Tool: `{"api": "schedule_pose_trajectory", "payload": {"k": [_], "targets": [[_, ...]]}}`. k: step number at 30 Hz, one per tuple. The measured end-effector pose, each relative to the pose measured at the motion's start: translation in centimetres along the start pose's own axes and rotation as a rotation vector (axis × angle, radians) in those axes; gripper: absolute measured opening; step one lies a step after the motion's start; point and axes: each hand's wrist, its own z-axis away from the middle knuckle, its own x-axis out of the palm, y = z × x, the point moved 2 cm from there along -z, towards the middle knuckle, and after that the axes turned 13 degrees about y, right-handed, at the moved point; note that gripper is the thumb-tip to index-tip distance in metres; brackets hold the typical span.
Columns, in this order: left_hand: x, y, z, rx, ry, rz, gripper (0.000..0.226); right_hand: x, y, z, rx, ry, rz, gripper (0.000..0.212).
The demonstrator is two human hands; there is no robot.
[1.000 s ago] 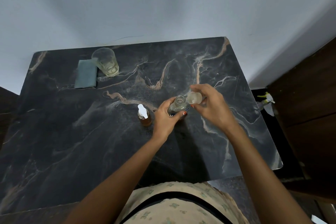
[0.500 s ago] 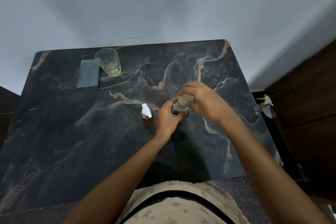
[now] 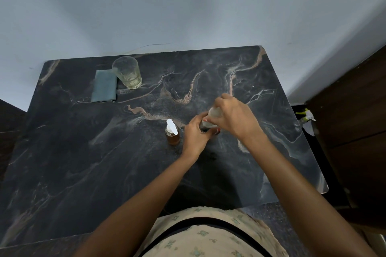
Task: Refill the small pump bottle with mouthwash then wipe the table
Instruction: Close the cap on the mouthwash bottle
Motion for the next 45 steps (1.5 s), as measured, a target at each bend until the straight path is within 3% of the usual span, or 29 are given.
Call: {"api": "schedule_pose_trajectory", "payload": {"k": [4, 9, 18, 25, 33, 45], "targets": [[0.1, -0.1, 0.0, 0.007, 0.005, -0.02, 0.039, 0.3, 0.8, 0.1, 0.096, -0.004, -0.115, 0.045], [0.0, 0.0, -0.3, -0.008, -0.016, -0.025, 0.042, -0.6, 1.2, 0.1, -0.157, -0.21, -0.338, 0.037], [-0.4, 0.3, -0.7, -0.038, -0.085, -0.01, 0.044, 0.5, 0.5, 0.1, 0.008, -0.007, -0.223, 0.032], [-0.4, 0.2, -0.7, -0.038, -0.083, -0.026, 0.042, 0.1, 0.8, 0.3, -0.128, -0.068, -0.24, 0.031], [-0.3, 0.3, -0.4, -0.011, -0.033, -0.036, 0.044, 1.3, 0.2, 1.1, 0.029, 0.094, -0.309, 0.029], [-1.2, 2.7, -0.5, 0.024, -0.083, -0.114, 0.053, 1.1, 0.6, 1.4, 0.034, 0.037, -0.409, 0.033]]}}
